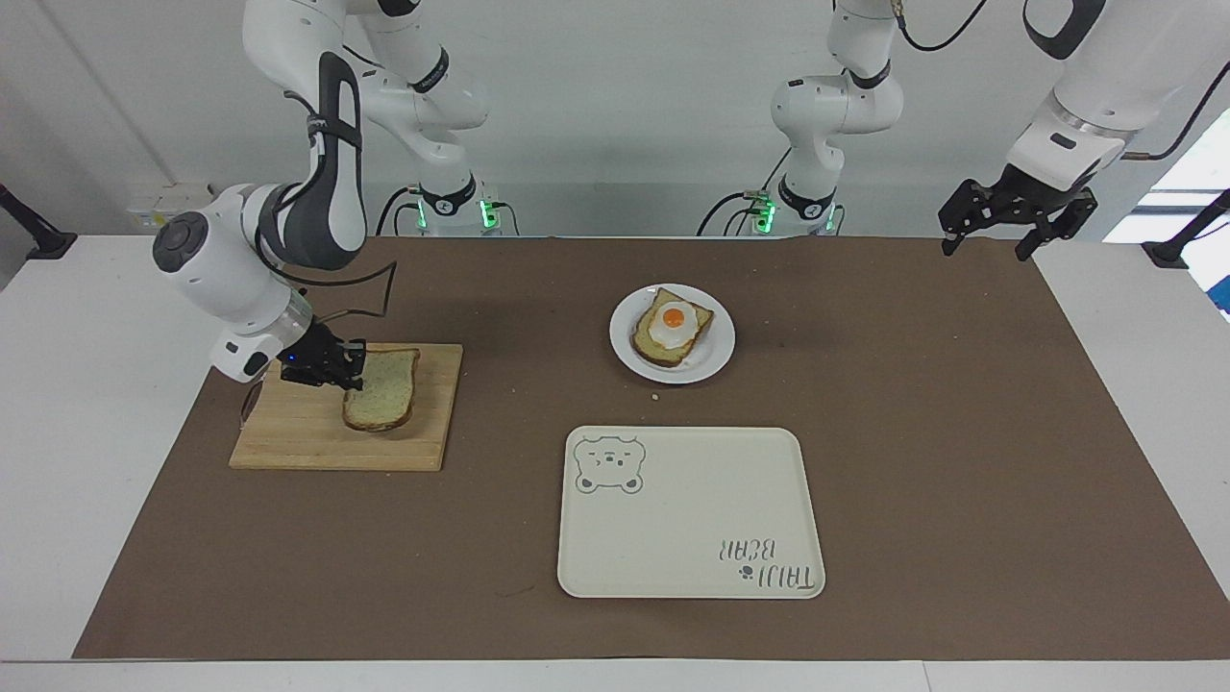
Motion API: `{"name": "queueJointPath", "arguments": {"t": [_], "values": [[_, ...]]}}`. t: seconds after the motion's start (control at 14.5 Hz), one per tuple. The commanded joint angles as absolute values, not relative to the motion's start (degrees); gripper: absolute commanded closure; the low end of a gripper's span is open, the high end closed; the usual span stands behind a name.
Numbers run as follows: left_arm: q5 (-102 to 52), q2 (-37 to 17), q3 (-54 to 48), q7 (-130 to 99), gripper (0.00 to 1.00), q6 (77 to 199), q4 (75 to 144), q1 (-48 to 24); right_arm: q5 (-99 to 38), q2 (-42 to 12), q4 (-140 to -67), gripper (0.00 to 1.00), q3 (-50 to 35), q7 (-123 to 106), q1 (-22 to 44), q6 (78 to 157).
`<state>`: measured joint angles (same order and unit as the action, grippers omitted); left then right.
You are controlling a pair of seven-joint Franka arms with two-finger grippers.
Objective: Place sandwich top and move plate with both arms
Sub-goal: 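Grasp the bread slice with the right gripper and lift it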
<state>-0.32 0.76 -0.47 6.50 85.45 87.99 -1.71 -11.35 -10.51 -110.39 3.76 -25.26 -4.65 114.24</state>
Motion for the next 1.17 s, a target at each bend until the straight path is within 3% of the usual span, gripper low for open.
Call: {"name": "queueJointPath", "arguments": {"t": [0.0,0.48,1.1], "values": [[0.18,0.79,-1.05,7.03,0.00,84.29,87.45,-0.70,-12.21,-8.62,-107.59,1.00,2.82,-21.72,-4.13,107.52],[0.18,0.79,-1.05,7.03,0.00,84.29,87.45,-0.70,-16.25,-8.44,-102.75,1.00,0.70,-6.18,3.59,103.62],[0.18,0.79,-1.05,7.03,0.00,84.29,87.45,-0.70,-21.09,-8.09,-102.39,1.00,0.70,11.06,18.88,108.28]]}}
